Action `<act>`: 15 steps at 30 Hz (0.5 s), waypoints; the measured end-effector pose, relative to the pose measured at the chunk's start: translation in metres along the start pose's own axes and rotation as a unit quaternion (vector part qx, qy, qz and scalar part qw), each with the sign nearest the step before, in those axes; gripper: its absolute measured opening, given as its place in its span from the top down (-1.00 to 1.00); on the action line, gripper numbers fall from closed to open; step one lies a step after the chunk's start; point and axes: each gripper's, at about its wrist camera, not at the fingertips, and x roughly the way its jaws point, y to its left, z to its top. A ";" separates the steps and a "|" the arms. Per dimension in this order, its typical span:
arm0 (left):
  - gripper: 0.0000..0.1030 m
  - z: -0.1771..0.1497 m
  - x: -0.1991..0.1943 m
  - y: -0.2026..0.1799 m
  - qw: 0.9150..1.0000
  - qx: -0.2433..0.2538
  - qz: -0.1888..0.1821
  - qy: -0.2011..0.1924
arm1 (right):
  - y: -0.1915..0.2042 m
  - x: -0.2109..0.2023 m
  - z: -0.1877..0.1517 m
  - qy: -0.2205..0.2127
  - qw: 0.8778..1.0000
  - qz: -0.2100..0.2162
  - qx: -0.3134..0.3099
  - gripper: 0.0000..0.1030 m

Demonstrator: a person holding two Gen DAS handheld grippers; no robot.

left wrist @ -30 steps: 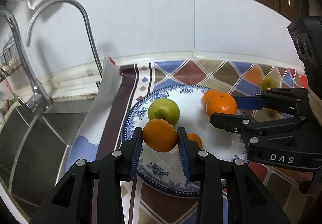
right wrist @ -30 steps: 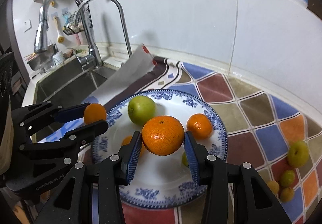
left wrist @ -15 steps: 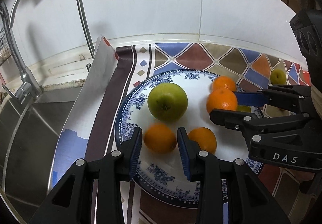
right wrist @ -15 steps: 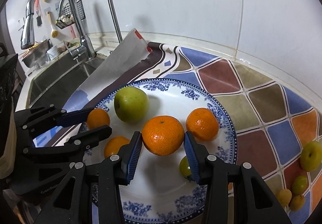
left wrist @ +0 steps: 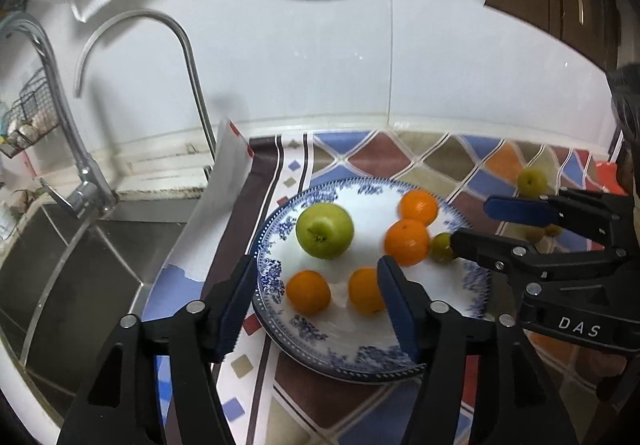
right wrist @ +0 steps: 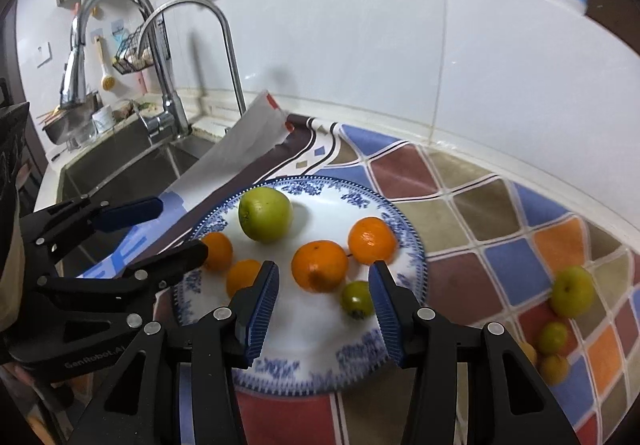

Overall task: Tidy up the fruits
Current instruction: 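Open both grippers to set the mandarin and orange on the plate, then move both open grippers back toward the remaining fruit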

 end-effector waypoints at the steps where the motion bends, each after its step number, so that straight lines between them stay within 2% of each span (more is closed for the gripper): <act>1: -0.28 0.000 -0.007 -0.002 1.000 -0.001 0.000 -0.006 | 0.000 -0.008 -0.001 -0.005 1.000 -0.005 0.000 0.07; 6: -0.40 0.001 -0.036 -0.014 1.000 0.002 0.001 -0.029 | -0.004 -0.042 -0.009 -0.028 0.999 -0.030 0.009 0.07; 15: -0.44 0.000 -0.075 -0.048 0.998 0.025 -0.021 -0.062 | -0.018 -0.101 -0.029 -0.062 0.996 -0.061 0.038 0.07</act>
